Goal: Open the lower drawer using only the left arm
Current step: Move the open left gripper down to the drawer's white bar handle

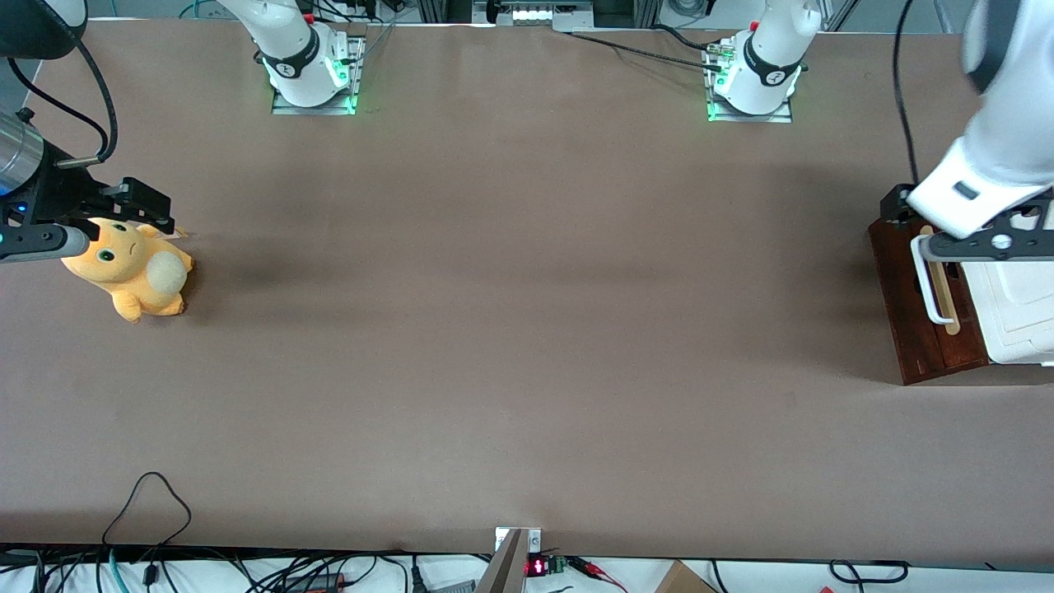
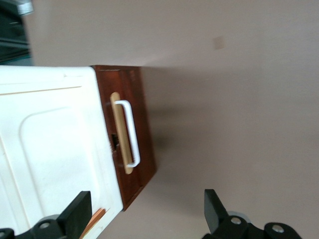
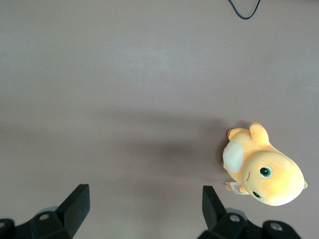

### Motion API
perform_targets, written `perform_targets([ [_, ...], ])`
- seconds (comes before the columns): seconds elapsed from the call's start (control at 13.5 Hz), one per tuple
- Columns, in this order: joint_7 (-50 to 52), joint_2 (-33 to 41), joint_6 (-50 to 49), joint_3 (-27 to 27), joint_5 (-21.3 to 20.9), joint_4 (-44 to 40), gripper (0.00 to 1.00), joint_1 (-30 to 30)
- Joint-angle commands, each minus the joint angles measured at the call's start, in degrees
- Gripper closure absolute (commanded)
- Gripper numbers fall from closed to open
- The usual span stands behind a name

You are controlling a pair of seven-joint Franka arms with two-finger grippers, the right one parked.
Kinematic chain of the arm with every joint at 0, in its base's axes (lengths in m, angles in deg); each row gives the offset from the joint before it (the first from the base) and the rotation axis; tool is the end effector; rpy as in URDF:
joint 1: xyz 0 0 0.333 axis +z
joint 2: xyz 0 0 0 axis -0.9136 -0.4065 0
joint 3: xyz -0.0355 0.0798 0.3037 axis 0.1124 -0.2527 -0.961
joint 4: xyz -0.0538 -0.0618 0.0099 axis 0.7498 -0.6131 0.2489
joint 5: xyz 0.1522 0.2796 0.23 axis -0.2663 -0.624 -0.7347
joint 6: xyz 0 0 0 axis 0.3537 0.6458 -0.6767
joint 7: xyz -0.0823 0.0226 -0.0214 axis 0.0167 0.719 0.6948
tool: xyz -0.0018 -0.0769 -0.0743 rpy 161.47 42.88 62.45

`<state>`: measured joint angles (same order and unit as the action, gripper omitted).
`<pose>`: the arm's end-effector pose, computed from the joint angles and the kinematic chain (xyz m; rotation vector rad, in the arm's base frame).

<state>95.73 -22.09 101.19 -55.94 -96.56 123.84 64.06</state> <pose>0.5733 -0.0521 0.5662 -2.7089 0.0947 0.1678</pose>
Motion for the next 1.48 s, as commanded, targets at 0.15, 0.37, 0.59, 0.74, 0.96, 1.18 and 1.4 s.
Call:
perform_targets([
  [0.15, 18.7, -2.1, -0.5, 6.7, -18.6, 11.9, 0.01, 0.2],
  [0.37, 30.7, -4.6, -0.5, 8.0, -25.7, 19.0, 0.01, 0.3],
  [0.59, 43.6, -8.7, -0.1, 8.9, -34.5, 27.6, 0.05, 0.6],
  [0.74, 46.0, -12.3, -0.3, 8.9, -39.4, 30.6, 0.05, 0.7],
  [0.96, 48.7, -16.7, -1.9, 8.9, -46.4, 33.1, 0.05, 0.6],
  [1.18, 51.7, -20.8, -3.5, 8.7, -51.4, 33.1, 0.04, 0.7],
  [1.4, 58.1, -25.2, -7.2, 8.6, -53.5, 33.1, 0.05, 0.4],
])
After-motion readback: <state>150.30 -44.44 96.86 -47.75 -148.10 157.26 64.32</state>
